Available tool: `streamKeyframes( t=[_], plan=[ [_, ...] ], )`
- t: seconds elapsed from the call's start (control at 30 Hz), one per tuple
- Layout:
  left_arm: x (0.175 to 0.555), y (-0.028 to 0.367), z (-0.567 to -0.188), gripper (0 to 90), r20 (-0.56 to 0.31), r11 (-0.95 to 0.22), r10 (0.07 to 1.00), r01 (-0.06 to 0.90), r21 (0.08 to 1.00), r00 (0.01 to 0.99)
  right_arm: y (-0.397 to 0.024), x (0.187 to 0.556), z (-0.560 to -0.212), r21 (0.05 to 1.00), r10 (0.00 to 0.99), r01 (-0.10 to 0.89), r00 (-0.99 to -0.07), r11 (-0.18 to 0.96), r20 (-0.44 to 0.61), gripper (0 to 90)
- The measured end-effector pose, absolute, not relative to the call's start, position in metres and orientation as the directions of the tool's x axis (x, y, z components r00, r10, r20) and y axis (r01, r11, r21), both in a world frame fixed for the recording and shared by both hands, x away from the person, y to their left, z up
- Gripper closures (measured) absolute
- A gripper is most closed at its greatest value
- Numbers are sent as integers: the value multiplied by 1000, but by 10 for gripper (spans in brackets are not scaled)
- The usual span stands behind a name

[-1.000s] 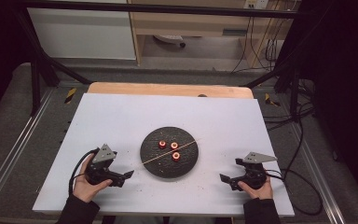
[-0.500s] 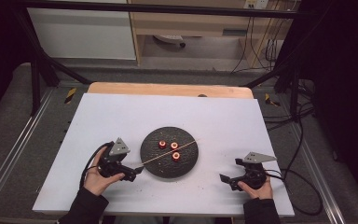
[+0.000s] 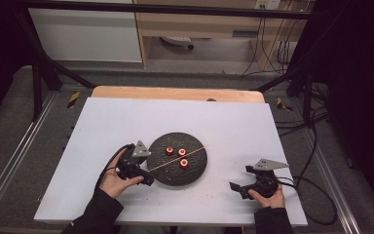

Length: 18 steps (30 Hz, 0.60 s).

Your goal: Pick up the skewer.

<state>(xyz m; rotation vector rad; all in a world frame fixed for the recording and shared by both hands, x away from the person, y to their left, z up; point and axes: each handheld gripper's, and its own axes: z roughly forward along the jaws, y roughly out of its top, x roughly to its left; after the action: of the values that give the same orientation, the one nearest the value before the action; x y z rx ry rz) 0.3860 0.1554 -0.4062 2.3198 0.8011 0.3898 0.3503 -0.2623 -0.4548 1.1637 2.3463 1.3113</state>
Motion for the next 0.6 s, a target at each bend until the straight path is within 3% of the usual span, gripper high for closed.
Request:
streamKeyframes(
  t=[0.33,0.6],
  plan=[
    [396,135,-407,141,77,-640,619,445,626,782,-262,350,-455,790,721,537,-668,297,182,5],
    [404,123,-411,268,74,-663,604,448,600,794,-262,351,-456,789,722,538,-668,298,183,5]
  ],
)
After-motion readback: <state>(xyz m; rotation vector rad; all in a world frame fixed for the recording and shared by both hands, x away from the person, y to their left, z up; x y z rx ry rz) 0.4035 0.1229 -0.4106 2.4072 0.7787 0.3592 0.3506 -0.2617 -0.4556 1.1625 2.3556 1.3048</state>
